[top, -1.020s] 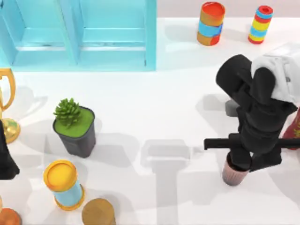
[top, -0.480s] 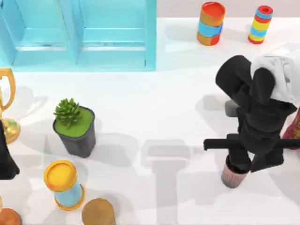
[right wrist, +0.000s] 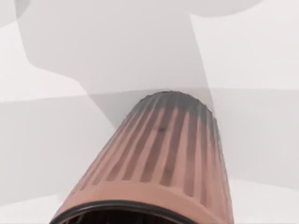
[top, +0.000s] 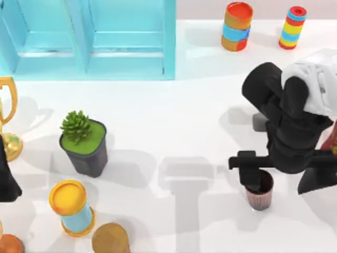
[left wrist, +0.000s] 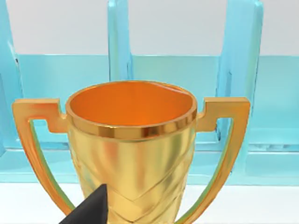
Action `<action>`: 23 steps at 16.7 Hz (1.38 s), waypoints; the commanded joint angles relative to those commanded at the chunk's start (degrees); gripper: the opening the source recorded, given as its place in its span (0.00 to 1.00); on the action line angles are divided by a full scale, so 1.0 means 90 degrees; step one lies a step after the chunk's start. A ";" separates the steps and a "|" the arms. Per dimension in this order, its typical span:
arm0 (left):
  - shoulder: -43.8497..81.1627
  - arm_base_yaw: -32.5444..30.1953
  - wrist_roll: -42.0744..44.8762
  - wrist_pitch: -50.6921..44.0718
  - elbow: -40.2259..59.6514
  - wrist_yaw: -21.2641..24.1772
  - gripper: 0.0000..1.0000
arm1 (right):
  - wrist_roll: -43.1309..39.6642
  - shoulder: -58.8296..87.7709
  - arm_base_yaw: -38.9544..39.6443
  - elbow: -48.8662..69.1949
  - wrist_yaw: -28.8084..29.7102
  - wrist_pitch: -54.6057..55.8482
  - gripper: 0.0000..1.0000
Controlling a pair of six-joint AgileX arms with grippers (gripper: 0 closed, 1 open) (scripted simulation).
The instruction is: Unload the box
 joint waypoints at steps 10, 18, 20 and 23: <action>0.0000 0.0000 0.0000 0.0000 0.0000 0.0000 1.00 | 0.0001 -0.0020 -0.0013 0.0073 0.0004 -0.0098 1.00; 0.0000 0.0000 0.0000 0.0000 0.0000 0.0000 1.00 | -0.0022 -0.0398 -0.0022 0.1511 0.0017 -0.1904 1.00; 0.0000 0.0000 0.0000 0.0000 0.0000 0.0000 1.00 | -0.0031 -0.0493 -0.0030 0.1813 0.0011 -0.2288 1.00; 0.0000 0.0000 0.0000 0.0000 0.0000 0.0000 1.00 | -0.0034 -0.0533 -0.0035 0.1949 0.0002 -0.2480 1.00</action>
